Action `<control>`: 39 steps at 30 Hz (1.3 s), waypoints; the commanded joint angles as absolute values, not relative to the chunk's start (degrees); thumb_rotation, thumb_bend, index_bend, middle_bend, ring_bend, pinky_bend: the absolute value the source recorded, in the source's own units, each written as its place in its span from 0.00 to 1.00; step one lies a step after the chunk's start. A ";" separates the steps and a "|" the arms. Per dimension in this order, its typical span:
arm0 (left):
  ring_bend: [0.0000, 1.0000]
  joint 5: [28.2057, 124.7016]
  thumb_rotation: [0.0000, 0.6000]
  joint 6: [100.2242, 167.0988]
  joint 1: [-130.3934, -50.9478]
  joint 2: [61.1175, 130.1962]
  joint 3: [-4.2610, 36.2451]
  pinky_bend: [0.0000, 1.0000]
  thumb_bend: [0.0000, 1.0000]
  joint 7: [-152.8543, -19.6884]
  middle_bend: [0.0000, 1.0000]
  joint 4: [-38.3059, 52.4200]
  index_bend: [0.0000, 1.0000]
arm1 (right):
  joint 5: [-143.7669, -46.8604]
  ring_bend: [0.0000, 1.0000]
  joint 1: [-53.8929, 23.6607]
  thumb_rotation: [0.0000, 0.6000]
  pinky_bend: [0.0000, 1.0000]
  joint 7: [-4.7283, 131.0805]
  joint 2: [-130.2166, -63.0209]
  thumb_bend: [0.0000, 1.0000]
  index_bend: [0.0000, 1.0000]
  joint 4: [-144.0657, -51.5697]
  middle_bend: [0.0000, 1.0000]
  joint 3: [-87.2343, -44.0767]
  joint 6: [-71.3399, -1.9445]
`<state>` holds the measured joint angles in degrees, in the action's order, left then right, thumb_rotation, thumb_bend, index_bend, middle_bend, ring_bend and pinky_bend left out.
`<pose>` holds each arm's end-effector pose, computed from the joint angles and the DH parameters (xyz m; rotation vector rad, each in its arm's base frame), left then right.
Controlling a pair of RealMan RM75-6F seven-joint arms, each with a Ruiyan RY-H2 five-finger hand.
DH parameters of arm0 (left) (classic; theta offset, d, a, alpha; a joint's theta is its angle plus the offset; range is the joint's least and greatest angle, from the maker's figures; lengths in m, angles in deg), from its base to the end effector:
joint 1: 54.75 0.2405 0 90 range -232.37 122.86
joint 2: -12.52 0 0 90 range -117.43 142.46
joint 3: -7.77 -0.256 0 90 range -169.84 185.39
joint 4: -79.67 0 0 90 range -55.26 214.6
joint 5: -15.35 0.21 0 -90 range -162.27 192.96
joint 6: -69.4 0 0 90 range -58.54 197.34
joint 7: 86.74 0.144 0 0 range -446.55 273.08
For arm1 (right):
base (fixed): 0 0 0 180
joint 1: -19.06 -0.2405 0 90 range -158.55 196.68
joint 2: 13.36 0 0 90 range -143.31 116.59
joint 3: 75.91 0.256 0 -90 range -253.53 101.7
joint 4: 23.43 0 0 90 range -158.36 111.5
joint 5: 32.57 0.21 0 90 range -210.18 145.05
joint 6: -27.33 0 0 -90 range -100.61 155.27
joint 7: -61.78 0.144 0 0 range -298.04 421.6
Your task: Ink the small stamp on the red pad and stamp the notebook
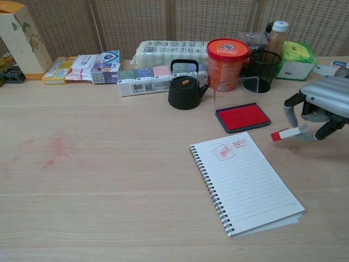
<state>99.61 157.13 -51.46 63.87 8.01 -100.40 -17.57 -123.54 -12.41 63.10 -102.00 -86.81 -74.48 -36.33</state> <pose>-0.3320 0.1252 0.2243 -1.2226 -1.0564 -0.8653 -0.2556 -0.3149 0.0070 1.9383 -0.7346 0.8990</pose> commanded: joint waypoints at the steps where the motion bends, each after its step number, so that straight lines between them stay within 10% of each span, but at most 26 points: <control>1: 0.00 99.69 1.00 157.16 -51.46 63.85 7.99 0.00 0.03 -100.40 0.00 -17.61 0.00 | -123.40 1.00 -13.76 1.00 1.00 59.19 -97.93 0.36 0.65 -95.85 0.99 -73.43 -35.59; 19: 0.00 99.44 1.00 156.36 -51.60 63.59 7.89 0.00 0.03 -102.90 0.00 -16.19 0.00 | -97.22 1.00 -27.90 1.00 1.00 16.37 -99.93 0.37 0.65 -110.43 0.99 -63.16 -20.07; 39: 0.00 97.26 1.00 151.87 -53.55 62.75 8.54 0.00 0.03 -106.86 0.00 -14.55 0.00 | -62.11 1.00 -42.94 1.00 1.00 -14.81 -105.74 0.38 0.66 -104.10 0.99 -67.49 -24.17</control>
